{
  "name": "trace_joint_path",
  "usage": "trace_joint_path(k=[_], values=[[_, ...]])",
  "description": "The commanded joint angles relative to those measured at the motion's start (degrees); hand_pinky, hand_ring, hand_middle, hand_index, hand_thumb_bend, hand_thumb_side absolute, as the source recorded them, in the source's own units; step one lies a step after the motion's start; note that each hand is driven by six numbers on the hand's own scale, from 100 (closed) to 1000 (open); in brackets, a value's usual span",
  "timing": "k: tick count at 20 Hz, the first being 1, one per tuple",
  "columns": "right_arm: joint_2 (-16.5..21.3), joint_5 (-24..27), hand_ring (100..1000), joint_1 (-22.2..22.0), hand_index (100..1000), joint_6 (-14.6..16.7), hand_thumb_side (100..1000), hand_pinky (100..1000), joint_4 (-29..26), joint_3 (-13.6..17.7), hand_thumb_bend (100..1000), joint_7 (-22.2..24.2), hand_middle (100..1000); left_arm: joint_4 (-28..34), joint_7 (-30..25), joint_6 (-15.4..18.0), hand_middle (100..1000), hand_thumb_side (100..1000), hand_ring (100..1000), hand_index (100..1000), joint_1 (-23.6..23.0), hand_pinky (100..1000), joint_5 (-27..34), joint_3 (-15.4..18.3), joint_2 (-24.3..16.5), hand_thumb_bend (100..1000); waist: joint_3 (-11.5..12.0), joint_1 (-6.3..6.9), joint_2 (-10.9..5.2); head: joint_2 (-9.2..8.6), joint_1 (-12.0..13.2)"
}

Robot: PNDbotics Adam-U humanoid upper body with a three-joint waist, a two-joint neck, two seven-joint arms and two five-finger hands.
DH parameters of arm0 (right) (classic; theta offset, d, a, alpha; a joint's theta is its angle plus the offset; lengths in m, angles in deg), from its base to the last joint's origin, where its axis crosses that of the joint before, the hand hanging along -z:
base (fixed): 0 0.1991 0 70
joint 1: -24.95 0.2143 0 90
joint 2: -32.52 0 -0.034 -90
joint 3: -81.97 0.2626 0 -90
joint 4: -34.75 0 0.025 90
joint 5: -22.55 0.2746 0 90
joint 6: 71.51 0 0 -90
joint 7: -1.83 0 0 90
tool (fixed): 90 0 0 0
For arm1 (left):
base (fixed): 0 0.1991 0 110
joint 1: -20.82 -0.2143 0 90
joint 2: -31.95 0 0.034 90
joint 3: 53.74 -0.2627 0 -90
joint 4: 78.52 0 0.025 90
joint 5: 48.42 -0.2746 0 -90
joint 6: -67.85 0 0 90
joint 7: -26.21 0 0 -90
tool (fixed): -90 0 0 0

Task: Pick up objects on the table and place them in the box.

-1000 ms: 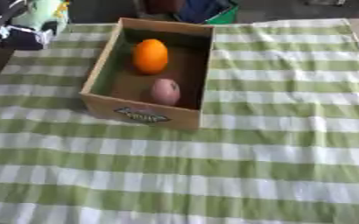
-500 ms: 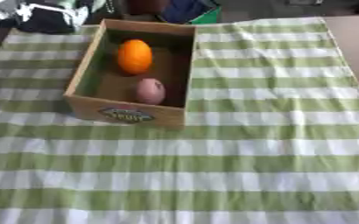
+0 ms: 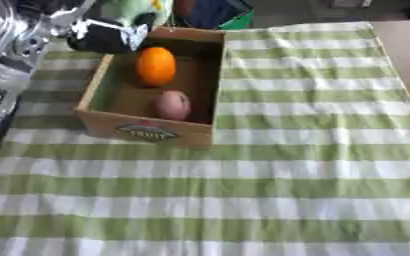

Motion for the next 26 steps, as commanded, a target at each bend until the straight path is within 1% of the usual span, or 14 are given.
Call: trace_joint_path(k=[1,2,4,9,13,16,17,18,21,22,23,24,26], values=[[0.8,0.3,758,0.8,798,-0.1,739,738,-1.1,0.8,100,0.0,614,-1.9,-0.9,0.8,561,378,540,635,1.0,464,1.0,-0.9,0.6,100,0.0,-0.20,-1.32,0.22,0.3],[0.8,0.3,758,0.8,798,-0.1,739,738,-1.1,0.8,100,0.0,614,-2.8,-1.3,1.1,566,375,548,638,1.1,479,1.4,-1.4,0.9,100,-0.1,-0.19,-1.28,0.19,0.3],[0.7,0.3,758,0.8,799,-0.1,740,738,-1.1,0.8,100,0.0,613,-4.5,-2.0,1.7,573,373,553,642,1.1,482,1.6,-2.3,1.6,100,0.0,-0.20,-1.18,0.08,0.3],[0.4,0.3,758,1.0,798,-0.1,740,739,-1.1,0.7,100,0.1,613,-8.1,-4.2,2.3,604,363,571,663,0.9,498,-1.2,-4.2,3.6,100,-0.1,-0.29,-0.90,-0.26,0.7],[0.3,0.2,758,1.0,798,-0.2,741,739,-1.1,0.7,100,0.1,613,-10.3,-6.0,2.5,630,344,606,687,0.8,523,-2.9,-5.0,4.5,100,0.0,-0.30,-0.69,-0.45,1.0],[0.2,0.2,758,1.0,798,-0.2,741,739,-1.1,0.7,100,0.0,612,-11.2,-7.9,2.8,677,311,659,721,0.8,570,-3.6,-5.4,4.8,100,0.0,-0.32,-0.57,-0.53,1.0],[0.2,0.2,758,0.9,798,-0.2,741,739,-1.1,0.7,100,0.0,612,-11.5,-8.6,2.9,693,331,679,733,0.8,589,-4.0,-5.6,4.8,100,0.0,-0.32,-0.54,-0.60,1.1],[0.2,0.2,758,0.9,798,-0.2,741,739,-1.1,0.7,100,0.0,612,-11.8,-9.5,3.0,722,412,710,758,0.8,622,-4.5,-5.6,4.8,100,0.0,-0.33,-0.53,-0.62,1.1],[0.2,0.1,758,0.8,798,-0.2,742,739,-1.1,0.7,100,0.0,612,-12.4,-12.2,3.3,778,578,776,797,0.8,685,-5.4,-5.5,4.9,100,0.0,-0.38,-0.47,-0.59,1.1],[0.1,0.1,758,0.8,798,-0.3,742,739,-1.1,0.7,100,0.0,612,-12.2,-13.1,3.2,796,669,798,811,0.8,704,-5.6,-5.4,4.9,100,0.0,-0.40,-0.45,-0.57,1.1],[0.1,0.1,758,0.8,797,-0.3,742,739,-1.1,0.7,100,0.0,612,-12.1,-13.9,3.0,818,761,825,832,0.8,730,-6.0,-5.2,4.9,179,0.0,-0.41,-0.45,-0.58,1.1],[0.1,0.1,758,0.8,797,-0.3,742,739,-1.1,0.7,100,0.0,612,-11.8,-14.8,2.5,830,816,846,841,0.8,757,-6.4,-5.0,4.8,278,0.1,-0.43,-0.45,-0.58,1.1],[0.1,0.1,758,0.7,797,-0.3,741,740,-1.1,0.7,100,0.0,612,-11.2,-16.2,1.2,864,902,888,867,0.8,801,-7.4,-4.5,4.7,424,0.1,-0.45,-0.46,-0.55,1.1]])
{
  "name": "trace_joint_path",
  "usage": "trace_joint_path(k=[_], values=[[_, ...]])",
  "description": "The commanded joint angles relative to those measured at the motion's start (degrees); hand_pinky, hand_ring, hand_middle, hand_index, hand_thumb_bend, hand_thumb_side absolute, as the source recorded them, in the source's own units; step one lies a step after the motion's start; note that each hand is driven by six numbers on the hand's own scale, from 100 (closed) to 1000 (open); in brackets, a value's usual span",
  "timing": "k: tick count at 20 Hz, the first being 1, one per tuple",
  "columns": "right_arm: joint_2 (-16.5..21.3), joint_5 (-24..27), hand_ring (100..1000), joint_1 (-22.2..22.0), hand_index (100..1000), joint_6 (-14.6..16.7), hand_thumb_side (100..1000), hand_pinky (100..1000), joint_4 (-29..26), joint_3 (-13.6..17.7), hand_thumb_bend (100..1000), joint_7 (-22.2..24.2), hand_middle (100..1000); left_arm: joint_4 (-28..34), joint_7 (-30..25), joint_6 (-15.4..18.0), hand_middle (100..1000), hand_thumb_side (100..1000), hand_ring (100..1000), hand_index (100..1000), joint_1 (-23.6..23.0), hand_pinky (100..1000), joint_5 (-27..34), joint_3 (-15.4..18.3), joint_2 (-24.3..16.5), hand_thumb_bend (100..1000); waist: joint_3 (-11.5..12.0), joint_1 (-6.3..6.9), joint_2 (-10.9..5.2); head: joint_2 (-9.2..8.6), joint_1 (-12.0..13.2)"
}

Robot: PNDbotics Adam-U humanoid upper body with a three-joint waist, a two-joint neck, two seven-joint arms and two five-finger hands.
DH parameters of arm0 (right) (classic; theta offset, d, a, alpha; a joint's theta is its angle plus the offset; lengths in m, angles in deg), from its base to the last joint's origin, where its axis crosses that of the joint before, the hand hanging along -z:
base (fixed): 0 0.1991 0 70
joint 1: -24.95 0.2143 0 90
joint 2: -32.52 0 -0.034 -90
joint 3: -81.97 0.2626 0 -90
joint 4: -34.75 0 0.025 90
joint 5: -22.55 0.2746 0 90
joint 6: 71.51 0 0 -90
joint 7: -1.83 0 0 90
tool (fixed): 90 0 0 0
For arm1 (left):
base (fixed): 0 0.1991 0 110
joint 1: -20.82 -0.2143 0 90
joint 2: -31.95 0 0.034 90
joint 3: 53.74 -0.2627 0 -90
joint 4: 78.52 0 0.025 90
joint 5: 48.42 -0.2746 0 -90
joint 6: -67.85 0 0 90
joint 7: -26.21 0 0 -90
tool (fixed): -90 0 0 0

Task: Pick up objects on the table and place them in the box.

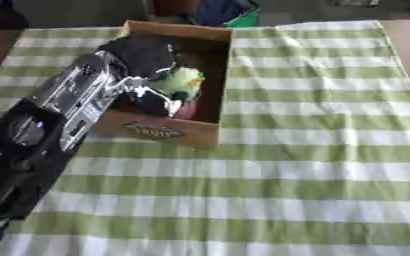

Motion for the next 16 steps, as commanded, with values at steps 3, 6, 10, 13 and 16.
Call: trace_joint_path(k=[3,6,10,13,16], values=[[1.0,0.0,757,0.4,797,-0.2,741,740,-1.1,0.7,100,0.0,611,2.1,-3.6,-3.4,891,941,920,885,0.9,829,-2.8,2.0,-0.9,620,0.1,-0.22,-1.11,-0.26,0.1],[1.0,0.0,757,0.4,797,-0.2,747,740,-1.1,0.8,100,-0.1,611,3.0,-4.4,-5.5,907,972,946,895,1.1,852,-4.9,2.9,-1.5,718,0.0,-0.19,-1.16,-0.24,0.1],[1.0,0.0,757,0.2,797,-0.2,740,740,-1.1,0.8,100,-0.1,611,3.8,-4.2,-7.6,922,1000,961,907,1.2,870,-6.7,4.8,-1.9,810,0.0,-0.14,-1.22,-0.02,0.0],[1.0,0.0,758,0.3,796,-0.2,740,740,-1.1,0.9,100,-0.2,611,4.5,-2.7,-9.6,921,1000,962,909,1.4,869,-8.0,6.7,-2.2,792,0.0,-0.14,-1.29,0.17,-0.1],[1.0,0.0,758,0.3,796,-0.1,739,740,-1.1,1.0,100,-0.3,611,5.1,-0.7,-11.2,914,1000,956,905,1.6,862,-8.1,8.1,-2.5,780,0.0,-0.15,-1.35,0.18,-0.1]])
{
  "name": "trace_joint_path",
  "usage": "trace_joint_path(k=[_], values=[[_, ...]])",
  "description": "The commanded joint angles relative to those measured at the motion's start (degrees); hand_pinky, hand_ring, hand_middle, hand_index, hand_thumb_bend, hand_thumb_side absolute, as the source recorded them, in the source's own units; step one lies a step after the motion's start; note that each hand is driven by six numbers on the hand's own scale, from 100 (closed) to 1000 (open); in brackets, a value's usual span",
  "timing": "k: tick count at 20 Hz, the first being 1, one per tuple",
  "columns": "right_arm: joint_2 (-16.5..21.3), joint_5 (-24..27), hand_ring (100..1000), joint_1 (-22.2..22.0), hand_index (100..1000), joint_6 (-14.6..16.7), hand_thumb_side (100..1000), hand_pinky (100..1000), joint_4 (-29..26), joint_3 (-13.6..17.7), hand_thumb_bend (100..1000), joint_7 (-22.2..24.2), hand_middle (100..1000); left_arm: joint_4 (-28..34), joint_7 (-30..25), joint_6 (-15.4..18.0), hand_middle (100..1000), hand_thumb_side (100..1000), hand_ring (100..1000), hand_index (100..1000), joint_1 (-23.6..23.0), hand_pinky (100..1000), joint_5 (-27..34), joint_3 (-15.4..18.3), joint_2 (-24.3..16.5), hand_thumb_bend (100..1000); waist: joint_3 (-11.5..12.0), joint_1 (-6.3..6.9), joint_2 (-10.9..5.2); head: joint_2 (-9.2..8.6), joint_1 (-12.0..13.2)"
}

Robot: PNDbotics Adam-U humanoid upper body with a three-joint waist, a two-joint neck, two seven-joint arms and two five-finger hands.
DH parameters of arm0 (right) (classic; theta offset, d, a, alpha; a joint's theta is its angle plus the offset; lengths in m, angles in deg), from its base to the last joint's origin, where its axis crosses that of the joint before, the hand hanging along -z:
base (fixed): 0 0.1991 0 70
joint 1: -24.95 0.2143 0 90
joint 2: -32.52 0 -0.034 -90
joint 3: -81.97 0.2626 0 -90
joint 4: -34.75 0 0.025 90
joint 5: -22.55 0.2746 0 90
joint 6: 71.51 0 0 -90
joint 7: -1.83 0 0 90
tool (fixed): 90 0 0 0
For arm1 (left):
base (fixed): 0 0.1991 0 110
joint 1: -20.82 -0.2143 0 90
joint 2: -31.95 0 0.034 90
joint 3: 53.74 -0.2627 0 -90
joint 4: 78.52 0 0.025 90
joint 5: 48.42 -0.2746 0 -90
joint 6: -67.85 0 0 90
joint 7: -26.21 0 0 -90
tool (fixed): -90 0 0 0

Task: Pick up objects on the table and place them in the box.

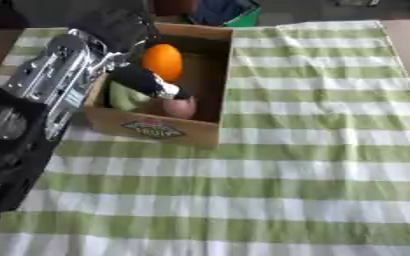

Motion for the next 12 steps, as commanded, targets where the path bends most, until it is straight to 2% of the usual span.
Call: trace_joint_path(k=[1,4,6,7,10,12], values=[[1.0,0.0,758,0.4,796,0.0,738,740,-1.1,0.9,100,-0.2,611,1.8,2.2,-1.6,911,1000,951,904,1.5,856,-0.1,2.2,-1.7,769,0.0,-0.13,-1.38,0.14,-0.1],[1.0,0.1,758,0.3,796,0.1,738,740,-1.1,1.0,100,-0.2,611,3.3,5.2,-2.6,903,1000,939,899,1.3,844,1.5,3.4,-1.8,745,0.0,-0.21,-1.37,0.11,-0.1],[1.0,0.1,758,0.3,796,0.1,738,740,-1.1,1.1,100,-0.3,611,4.9,7.8,-3.5,889,1000,920,892,1.3,826,2.6,4.3,-2.0,689,0.0,-0.27,-1.39,0.10,-0.1],[1.0,0.1,758,0.3,796,0.1,737,740,-1.1,1.1,100,-0.4,611,5.9,9.3,-4.2,873,1000,898,885,1.2,807,3.2,4.8,-2.1,633,0.1,-0.31,-1.41,0.08,-0.1],[1.0,0.1,758,0.1,796,0.1,736,740,-1.1,1.2,100,-0.4,611,9.2,14.5,-7.3,848,1000,861,878,0.9,773,5.4,6.8,-2.5,595,0.3,-0.45,-1.49,0.09,-0.1],[1.0,0.1,758,0.1,796,0.1,735,739,-1.1,1.3,100,-0.6,611,11.7,18.4,-9.6,828,994,836,870,0.4,753,7.4,8.0,-2.9,504,0.5,-0.51,-1.59,0.27,-0.1]])
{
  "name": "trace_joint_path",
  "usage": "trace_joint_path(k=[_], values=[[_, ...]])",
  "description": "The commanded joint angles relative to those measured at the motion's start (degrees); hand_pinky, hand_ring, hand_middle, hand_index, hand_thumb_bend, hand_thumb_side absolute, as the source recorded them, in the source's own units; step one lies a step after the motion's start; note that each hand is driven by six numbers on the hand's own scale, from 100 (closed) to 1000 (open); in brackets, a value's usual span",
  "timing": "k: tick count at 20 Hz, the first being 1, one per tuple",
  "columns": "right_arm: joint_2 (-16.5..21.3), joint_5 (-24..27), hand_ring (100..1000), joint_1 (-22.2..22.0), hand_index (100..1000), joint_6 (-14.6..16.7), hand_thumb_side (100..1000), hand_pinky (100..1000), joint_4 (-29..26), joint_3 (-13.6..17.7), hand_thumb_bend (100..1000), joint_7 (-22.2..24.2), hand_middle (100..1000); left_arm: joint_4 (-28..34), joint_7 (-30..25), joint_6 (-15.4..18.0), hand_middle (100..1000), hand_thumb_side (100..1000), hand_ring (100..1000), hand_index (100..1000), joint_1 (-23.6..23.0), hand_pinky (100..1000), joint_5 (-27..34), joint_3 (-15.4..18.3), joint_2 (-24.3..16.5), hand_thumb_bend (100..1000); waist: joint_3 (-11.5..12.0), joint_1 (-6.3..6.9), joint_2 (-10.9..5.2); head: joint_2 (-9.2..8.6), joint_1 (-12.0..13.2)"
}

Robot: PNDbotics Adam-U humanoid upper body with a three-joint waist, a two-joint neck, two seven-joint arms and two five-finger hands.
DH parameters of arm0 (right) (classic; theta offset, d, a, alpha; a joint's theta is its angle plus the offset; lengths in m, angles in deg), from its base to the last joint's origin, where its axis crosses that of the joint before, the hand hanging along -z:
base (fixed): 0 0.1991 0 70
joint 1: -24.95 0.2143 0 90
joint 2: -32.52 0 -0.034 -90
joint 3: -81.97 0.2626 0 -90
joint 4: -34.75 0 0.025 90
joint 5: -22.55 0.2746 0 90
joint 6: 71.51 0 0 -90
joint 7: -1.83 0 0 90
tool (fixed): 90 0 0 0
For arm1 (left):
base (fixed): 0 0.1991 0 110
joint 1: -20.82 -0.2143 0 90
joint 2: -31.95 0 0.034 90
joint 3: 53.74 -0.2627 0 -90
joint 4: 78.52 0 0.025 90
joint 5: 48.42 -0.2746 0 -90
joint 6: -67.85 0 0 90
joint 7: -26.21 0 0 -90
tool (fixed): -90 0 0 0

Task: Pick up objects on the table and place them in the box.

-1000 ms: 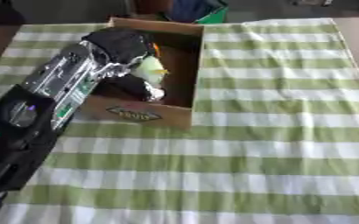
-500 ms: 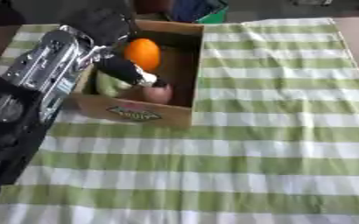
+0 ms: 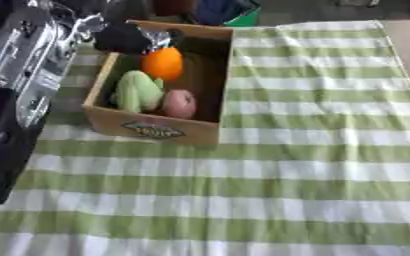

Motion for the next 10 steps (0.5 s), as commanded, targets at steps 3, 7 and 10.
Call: trace_joint_path(k=[3,7,10], values=[[1.2,0.2,758,0.7,796,0.1,734,739,-1.1,1.0,100,-0.4,612,8.1,10.7,-6.2,784,992,777,847,-0.8,700,6.0,3.8,-2.8,400,0.4,-0.31,-1.75,0.44,0.0],[1.8,0.1,759,0.6,798,0.7,730,735,-1.1,1.3,100,-1.2,616,15.6,21.2,-11.6,756,996,742,850,-4.3,667,13.3,6.5,-4.5,157,0.8,-0.43,-2.08,0.71,-0.3],[2.1,0.0,761,0.6,806,1.4,738,731,-1.1,1.4,100,-1.9,625,21.3,29.5,-14.5,738,982,717,845,-8.0,650,21.1,8.3,-5.0,100,1.1,-0.46,-2.46,1.10,-0.5]])
